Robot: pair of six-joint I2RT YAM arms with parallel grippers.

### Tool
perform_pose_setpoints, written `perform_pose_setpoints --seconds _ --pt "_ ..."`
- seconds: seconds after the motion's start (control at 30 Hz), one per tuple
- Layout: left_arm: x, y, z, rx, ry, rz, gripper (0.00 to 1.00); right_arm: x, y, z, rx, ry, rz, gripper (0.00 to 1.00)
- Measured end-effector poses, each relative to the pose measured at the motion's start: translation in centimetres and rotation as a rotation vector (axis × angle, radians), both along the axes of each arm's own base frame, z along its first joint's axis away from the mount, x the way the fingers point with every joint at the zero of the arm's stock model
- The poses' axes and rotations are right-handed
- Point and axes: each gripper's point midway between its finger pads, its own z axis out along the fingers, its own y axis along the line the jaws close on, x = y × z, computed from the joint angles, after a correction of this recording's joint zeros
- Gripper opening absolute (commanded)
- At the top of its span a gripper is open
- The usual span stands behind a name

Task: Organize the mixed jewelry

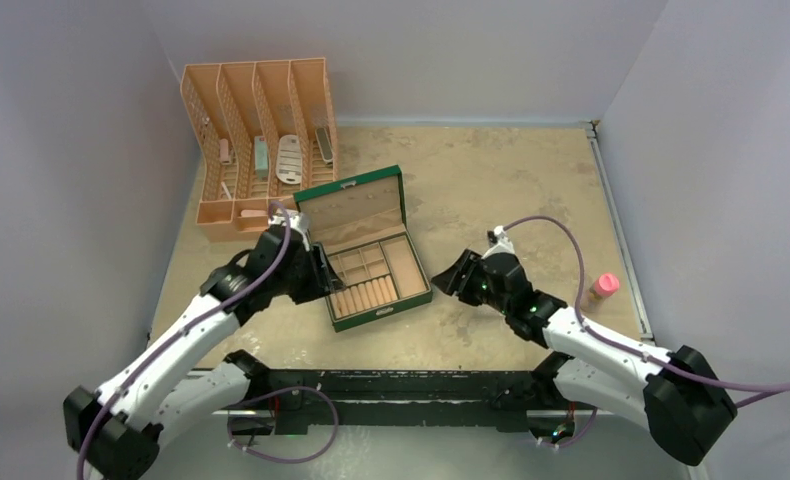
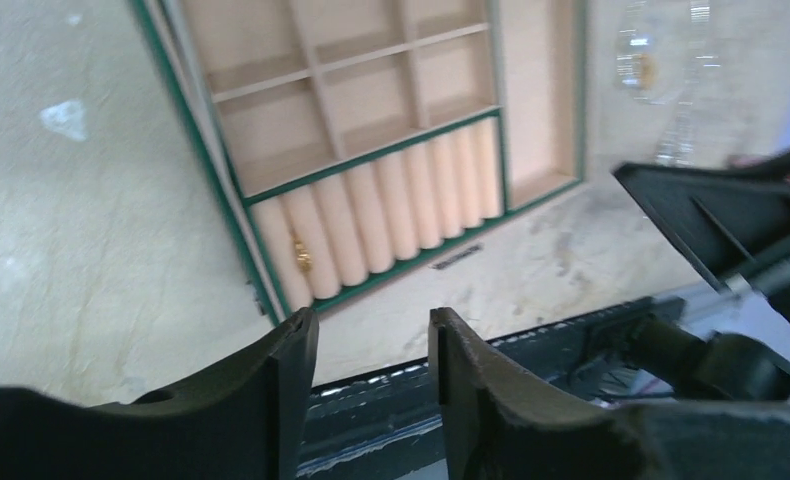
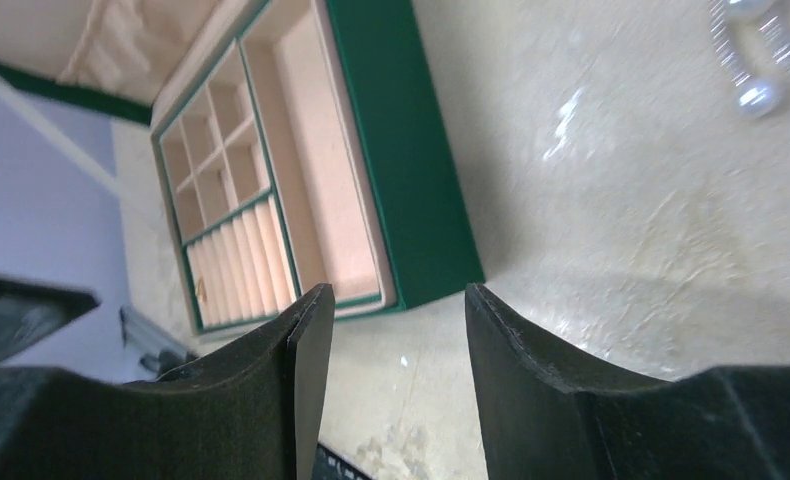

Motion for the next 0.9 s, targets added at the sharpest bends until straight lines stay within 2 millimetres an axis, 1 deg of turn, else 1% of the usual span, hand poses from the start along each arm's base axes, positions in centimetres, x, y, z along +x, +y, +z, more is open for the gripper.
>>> perform_pose_setpoints --seconds 0.07,0.13,0.2,0.27,0.37,0.47,0.57,0.73,0.9 --pt "-0.2 -0.3 1.4 -0.059 -0.086 -0.027 0.51 1.1 -0.9 0.6 -0.058 -0.01 -0.06 0.55" --pt "-0.5 -0.5 2.6 -0.115 -0.174 -0.06 0.54 2.5 -2.2 1.5 -0.13 -0.022 -0.146 0.56" --pt "-0.7 -0.8 3.5 -0.153 -0.242 -0.096 0.58 3.9 -3.7 2.2 -0.204 -0.024 -0.241 0.54" --pt "-0.7 -1.1 4.0 -0.177 -0.288 -0.128 0.61 4.8 -5.0 2.2 -0.27 -0.011 -0.317 0.54" --pt "-0.6 -1.7 4.3 -0.199 -0.325 -0.169 0.62 5.5 -7.0 0.7 -0.394 0.047 -0.41 0.5" --pt "-0.6 -2.2 4.2 -0.214 -0.331 -0.203 0.62 5.5 -8.9 -1.4 -0.522 0.115 -0.472 0.42" --pt "-0.8 -2.4 4.0 -0.221 -0.326 -0.217 0.6 5.4 -10.4 -2.6 -0.613 0.158 -0.518 0.4" --pt "-1.1 -2.4 4.5 -0.237 -0.344 -0.224 0.6 5.8 -12.1 -3.0 -0.687 0.169 -0.575 0.37" --pt "-1.3 -2.3 4.6 -0.244 -0.356 -0.226 0.59 6.5 -12.8 -3.2 -0.718 0.172 -0.593 0.33"
